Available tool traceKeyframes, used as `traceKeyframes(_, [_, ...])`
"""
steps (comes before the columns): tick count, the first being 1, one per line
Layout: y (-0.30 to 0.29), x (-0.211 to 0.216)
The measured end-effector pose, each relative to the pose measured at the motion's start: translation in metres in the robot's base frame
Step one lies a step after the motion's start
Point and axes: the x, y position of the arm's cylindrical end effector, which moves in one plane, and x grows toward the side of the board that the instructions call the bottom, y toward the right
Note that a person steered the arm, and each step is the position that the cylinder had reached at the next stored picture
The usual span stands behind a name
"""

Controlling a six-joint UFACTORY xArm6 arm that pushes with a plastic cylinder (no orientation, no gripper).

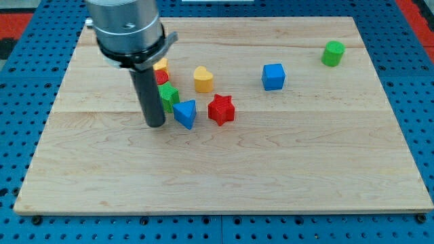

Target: Push the blue triangle closer to the red star

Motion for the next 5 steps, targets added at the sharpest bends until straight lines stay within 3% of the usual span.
traceKeyframes(5, [0.078,0.002])
